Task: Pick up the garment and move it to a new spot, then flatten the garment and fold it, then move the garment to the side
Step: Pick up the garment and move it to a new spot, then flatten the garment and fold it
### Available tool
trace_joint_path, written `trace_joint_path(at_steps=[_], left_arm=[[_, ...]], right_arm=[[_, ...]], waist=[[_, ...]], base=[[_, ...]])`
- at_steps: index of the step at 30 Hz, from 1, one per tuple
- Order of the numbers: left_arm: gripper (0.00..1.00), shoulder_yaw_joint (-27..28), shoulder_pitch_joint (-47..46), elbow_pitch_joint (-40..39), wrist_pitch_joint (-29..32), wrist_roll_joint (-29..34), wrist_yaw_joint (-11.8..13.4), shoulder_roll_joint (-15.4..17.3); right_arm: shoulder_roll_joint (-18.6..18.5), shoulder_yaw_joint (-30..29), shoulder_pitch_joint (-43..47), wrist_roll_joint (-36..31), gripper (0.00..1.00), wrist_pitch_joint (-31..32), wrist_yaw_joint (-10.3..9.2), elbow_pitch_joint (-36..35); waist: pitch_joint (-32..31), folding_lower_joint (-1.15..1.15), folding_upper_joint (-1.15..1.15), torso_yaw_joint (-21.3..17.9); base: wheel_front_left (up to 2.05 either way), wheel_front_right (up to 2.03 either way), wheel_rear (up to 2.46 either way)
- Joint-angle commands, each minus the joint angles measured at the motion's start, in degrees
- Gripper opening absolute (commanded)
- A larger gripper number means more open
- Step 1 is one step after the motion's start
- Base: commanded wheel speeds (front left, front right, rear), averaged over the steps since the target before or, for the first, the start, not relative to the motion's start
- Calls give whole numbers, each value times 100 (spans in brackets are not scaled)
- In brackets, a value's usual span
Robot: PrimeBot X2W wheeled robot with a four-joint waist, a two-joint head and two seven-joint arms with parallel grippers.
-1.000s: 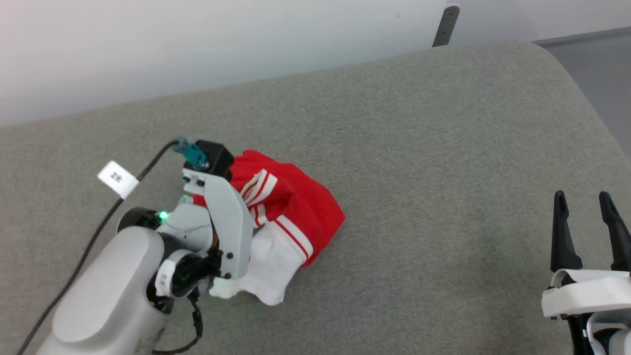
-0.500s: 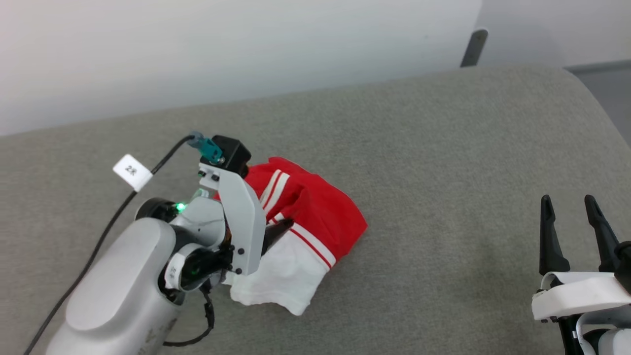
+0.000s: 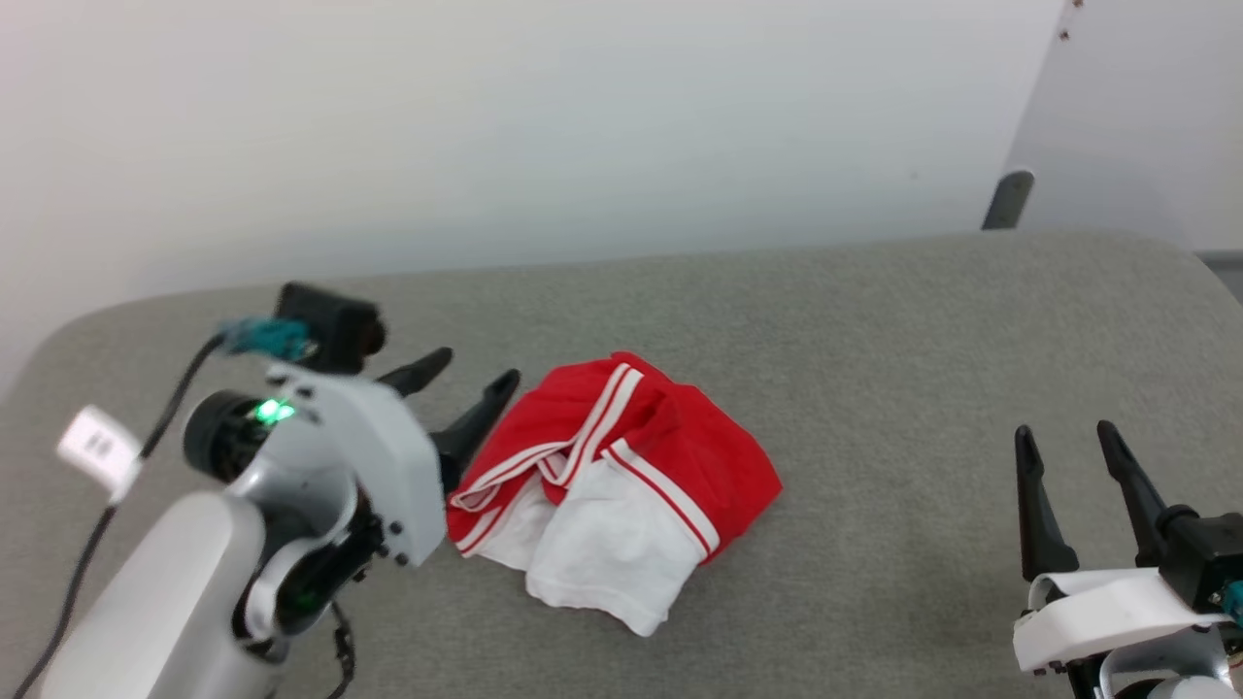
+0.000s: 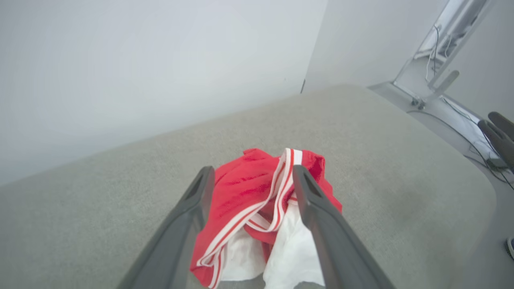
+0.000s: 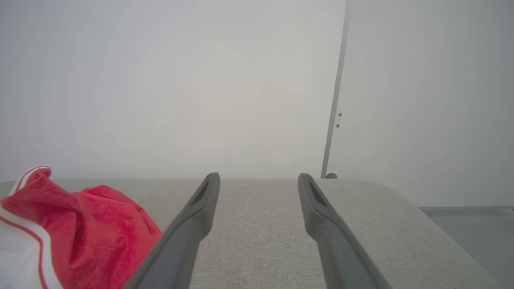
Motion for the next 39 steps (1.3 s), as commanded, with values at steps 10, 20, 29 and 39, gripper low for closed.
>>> trace_joint_path(at_steps=[10,20,29,39], left_arm=[[100,624,1146,56,-2229,441,-191,184],[100,904,2200,716,-3904,710,-210,97],[100,1281,2685,997,-4403,846,-283,-85],[100,1650,2942,928,-4425,1005,-371,-153]], right_arm=[[-167,118,198,93,100,-173,2,201],[-323,0,379,149,100,-353,2,438],[-259,-231,629,153,100,-430,2,421],[-239,-238,749,146,100,-402,2,375]], waist=[[-421,0,0,464],[-590,0,0,730],[-703,0,0,901],[-678,0,0,1024]], base=[[0,0,0],[0,0,0],[0,0,0],[0,0,0]])
